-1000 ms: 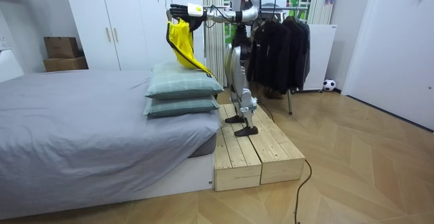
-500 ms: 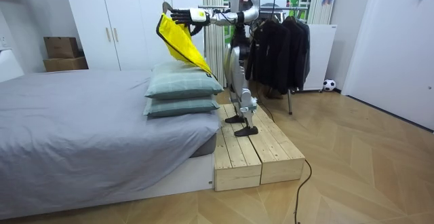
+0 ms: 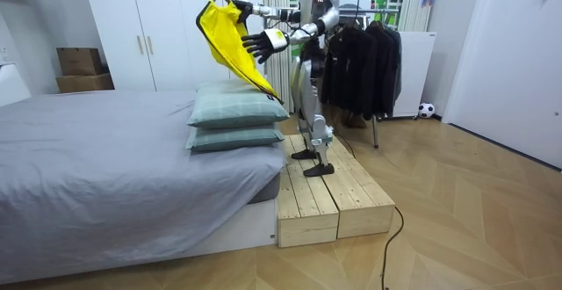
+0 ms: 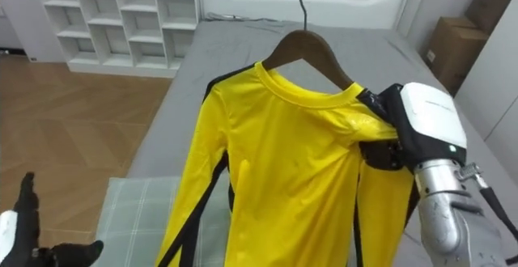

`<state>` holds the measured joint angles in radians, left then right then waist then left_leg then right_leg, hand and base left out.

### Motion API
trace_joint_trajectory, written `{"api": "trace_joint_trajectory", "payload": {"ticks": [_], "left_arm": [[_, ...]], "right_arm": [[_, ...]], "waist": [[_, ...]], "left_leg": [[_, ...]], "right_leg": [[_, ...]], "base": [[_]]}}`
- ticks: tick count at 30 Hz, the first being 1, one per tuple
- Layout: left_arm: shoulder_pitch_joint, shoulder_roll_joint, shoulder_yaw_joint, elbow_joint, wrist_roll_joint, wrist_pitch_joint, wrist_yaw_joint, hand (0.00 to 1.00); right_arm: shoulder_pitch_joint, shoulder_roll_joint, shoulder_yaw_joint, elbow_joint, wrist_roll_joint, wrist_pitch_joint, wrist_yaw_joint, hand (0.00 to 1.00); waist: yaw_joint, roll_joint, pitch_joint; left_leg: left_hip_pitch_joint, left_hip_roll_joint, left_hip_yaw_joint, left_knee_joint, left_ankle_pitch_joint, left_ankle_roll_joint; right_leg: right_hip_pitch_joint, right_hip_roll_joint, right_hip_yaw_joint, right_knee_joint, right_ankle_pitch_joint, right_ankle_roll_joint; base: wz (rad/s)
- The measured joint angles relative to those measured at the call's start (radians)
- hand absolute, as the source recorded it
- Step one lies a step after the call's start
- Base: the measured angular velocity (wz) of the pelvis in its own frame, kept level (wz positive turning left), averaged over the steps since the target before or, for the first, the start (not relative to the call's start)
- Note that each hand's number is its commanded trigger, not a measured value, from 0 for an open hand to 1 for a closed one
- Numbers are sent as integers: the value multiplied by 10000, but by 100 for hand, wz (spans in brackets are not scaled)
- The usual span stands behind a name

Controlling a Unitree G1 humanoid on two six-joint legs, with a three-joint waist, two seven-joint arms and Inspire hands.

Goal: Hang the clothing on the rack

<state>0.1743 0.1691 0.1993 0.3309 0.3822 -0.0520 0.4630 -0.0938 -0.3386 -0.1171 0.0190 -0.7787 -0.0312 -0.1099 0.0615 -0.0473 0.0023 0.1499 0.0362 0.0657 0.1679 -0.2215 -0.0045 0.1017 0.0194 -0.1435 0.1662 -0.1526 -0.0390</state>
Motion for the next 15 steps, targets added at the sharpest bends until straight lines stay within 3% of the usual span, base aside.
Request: {"api": "trace_joint_trajectory", "payload": {"ticks": [8, 15], "left_arm": [[770, 6, 605, 864, -1189, -44, 831, 0], [1060, 2, 1153, 2692, -1545, -3, 1477, 0]], "right_arm": [[450, -29, -615, -496, 410, -20, -624, 100], [1151, -131, -663, -1465, 458, 127, -649, 100]], "waist": [[-34, -35, -32], [12, 14, -75]], "left_leg": [[4, -34, 50, -10, -2, 2], [-43, -30, 20, -31, -3, 2]], "right_leg": [[11, -10, 18, 9, -40, 18], [-45, -9, -70, 26, -48, 17]], "base": [[-1], [0]]}}
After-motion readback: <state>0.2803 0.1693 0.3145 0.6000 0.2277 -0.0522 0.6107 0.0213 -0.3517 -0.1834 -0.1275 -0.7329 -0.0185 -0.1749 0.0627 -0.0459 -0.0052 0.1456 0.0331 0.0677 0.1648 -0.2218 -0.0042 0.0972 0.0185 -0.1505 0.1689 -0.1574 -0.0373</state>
